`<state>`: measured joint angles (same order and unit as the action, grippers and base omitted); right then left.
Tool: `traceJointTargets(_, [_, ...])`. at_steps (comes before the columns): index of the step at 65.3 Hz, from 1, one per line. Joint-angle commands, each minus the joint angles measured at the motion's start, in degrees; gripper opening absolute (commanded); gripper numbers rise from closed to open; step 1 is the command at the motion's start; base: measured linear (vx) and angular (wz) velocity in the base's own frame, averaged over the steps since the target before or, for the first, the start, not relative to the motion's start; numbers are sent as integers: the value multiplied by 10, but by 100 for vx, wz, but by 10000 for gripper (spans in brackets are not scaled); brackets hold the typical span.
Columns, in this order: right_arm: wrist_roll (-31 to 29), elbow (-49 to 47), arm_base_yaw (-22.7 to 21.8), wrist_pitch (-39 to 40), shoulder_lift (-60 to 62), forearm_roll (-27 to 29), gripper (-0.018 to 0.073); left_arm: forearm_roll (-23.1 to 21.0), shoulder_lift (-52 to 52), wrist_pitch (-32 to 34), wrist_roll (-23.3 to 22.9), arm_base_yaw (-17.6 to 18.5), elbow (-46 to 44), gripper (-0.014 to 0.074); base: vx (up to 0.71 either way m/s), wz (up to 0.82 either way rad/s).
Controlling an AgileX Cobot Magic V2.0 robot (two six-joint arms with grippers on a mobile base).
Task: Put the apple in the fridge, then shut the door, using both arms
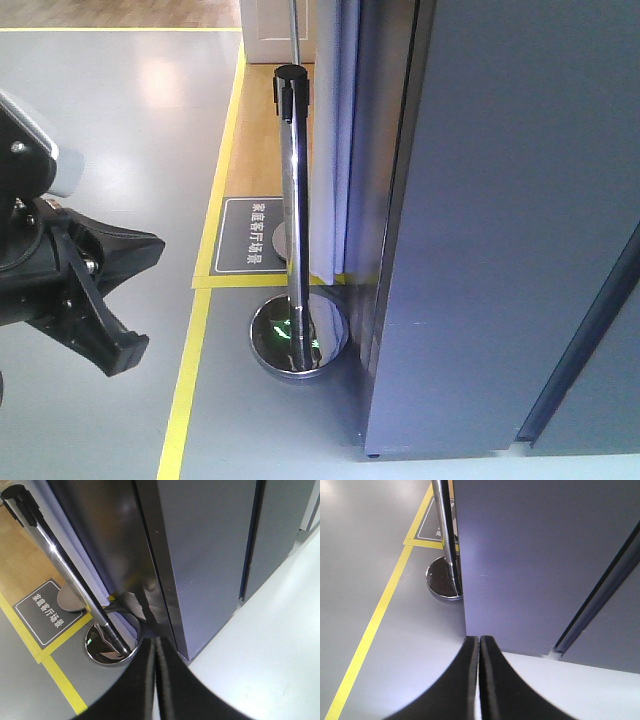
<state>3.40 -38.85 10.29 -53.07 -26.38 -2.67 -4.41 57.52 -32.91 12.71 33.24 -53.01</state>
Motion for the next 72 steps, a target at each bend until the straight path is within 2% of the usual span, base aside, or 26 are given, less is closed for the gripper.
traceJointTargets(1, [0,-14,-2,32,-3,-1,-2,-4,-19,41,-5,-1,-8,-6,0,0])
traceJointTargets(7, [0,-14,-2,28,-3,-1,-2,2,-48,56,0,-3,8,-6,0,0])
traceJointTargets(14, [0,-14,-2,28,-3,0,-2,2,-92,96,1,-33,54,-6,0,0])
traceJointTargets(28, [0,-14,-2,27,-3,0,-2,-1,-252,193,-2,-144,207,-6,0,0])
traceJointTargets(35, [0,-14,-2,27,-3,0,-2,-5,-331,219,-2,-202,289,-6,0,0])
traceJointTargets(44, [0,-14,-2,27,-3,0,-2,-7,-414,274,-32,-268,392,-6,0,0])
traceJointTargets(49, [0,-14,-2,27,-3,0,-2,-7,-448,314,-43,-292,433,-6,0,0])
traceJointTargets(59, [0,-14,-2,27,-3,0,-2,-7,-511,379,-70,-322,508,-6,0,0])
traceJointTargets(68, [0,-14,-2,27,-3,0,-2,-5,-558,422,-89,-328,562,-6,0,0])
traceJointTargets(72, [0,-14,-2,27,-3,0,-2,-5,-577,399,-88,-328,560,-6,0,0])
